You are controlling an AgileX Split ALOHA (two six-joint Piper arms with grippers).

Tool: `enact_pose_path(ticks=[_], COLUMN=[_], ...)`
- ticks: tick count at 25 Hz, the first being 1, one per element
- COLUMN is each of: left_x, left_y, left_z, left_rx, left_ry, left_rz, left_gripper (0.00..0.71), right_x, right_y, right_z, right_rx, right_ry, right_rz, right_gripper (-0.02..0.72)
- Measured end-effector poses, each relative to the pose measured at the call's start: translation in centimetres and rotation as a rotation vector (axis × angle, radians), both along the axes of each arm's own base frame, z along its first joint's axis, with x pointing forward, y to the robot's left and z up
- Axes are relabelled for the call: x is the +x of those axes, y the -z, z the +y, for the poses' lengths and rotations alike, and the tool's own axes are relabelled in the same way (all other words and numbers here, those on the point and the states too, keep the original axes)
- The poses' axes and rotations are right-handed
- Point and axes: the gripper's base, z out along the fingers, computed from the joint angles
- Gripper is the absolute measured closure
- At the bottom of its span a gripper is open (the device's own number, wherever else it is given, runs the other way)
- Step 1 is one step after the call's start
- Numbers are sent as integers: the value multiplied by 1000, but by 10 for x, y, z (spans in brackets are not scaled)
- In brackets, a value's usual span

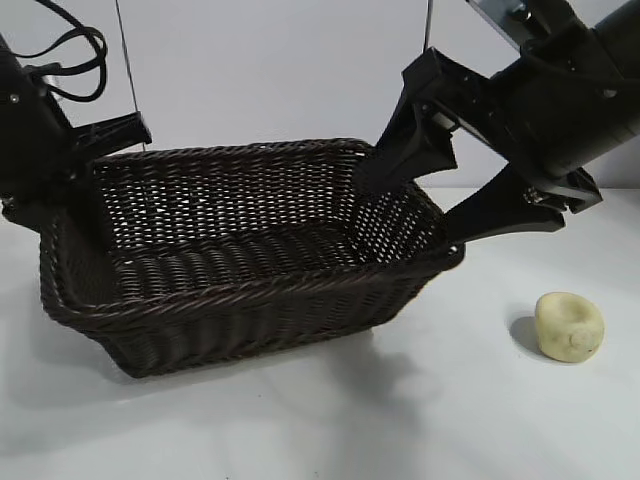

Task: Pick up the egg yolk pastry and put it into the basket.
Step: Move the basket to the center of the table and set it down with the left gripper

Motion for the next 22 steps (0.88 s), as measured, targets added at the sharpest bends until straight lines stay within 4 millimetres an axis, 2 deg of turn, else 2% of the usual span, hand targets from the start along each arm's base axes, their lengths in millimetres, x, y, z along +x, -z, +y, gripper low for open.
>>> enact_pose_path(ticks=[6,10,13,22], left_x=[1,1,3,17], left_y=[3,5,14,21], left_z=[-1,-1,-2,-6], left_rx=[25,29,33,33], left_ry=[160,187,197,226], left_rz=[-22,-25,3,30], left_gripper=[600,601,601,601], right_x=[0,0,0,0], right_y=[0,0,0,0], right_z=[0,0,0,0], right_rx=[1,1,1,1], right_ry=[0,0,0,-1], right_rz=[1,1,1,1], right_gripper=[80,80,80,80])
